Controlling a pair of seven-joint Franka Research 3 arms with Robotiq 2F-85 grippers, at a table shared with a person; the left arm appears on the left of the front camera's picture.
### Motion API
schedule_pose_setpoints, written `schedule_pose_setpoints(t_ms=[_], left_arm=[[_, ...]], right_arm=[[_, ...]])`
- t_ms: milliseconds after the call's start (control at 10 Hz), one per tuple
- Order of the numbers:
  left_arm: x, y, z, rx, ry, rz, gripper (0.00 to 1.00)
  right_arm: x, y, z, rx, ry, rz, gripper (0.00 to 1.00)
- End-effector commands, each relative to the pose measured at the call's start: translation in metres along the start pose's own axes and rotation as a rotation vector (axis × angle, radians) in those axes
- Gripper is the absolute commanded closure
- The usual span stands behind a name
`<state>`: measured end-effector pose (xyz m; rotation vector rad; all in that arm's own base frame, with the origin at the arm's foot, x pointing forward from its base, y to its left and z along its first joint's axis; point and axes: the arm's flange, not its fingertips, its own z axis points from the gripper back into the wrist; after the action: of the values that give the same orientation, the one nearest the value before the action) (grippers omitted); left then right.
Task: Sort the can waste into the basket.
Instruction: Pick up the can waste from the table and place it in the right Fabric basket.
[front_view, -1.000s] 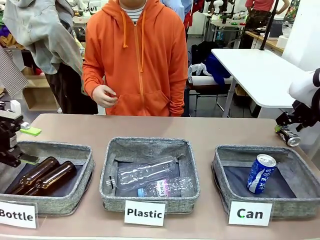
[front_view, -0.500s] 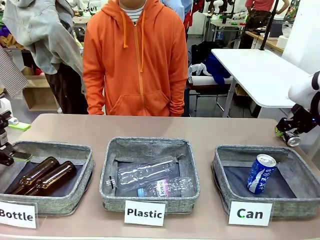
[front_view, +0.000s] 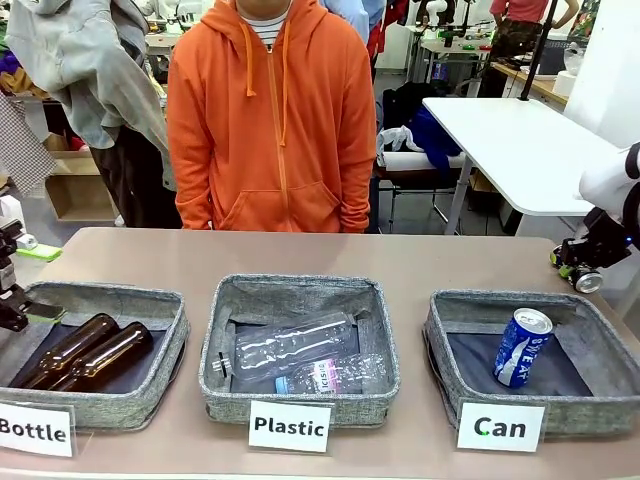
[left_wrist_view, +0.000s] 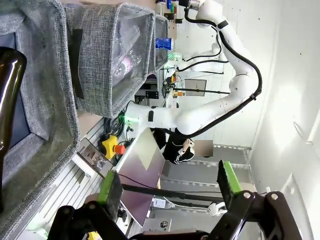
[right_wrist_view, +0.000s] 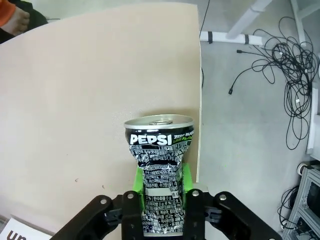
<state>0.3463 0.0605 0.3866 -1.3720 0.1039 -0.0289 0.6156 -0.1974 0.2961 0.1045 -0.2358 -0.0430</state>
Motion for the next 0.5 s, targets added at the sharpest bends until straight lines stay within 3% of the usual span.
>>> schedule_pose_setpoints(t_ms=[0, 200, 400], left_arm=[[0.001, -0.001, 0.000, -0.017, -0.004, -0.022, 0.00], [0.001, -0.001, 0.000, -0.017, -0.004, -0.022, 0.00], [0.001, -0.001, 0.000, -0.017, -0.004, -0.022, 0.00]], right_arm=[[0.003, -0.003, 0.001, 0.045, -0.013, -0.015, 1.00], [-0.007, 0.003, 0.030, 0.021, -0.039, -0.032, 1.00], [-0.023, 0.025, 0.106, -0.025, -0.153, -0.083, 1.00]])
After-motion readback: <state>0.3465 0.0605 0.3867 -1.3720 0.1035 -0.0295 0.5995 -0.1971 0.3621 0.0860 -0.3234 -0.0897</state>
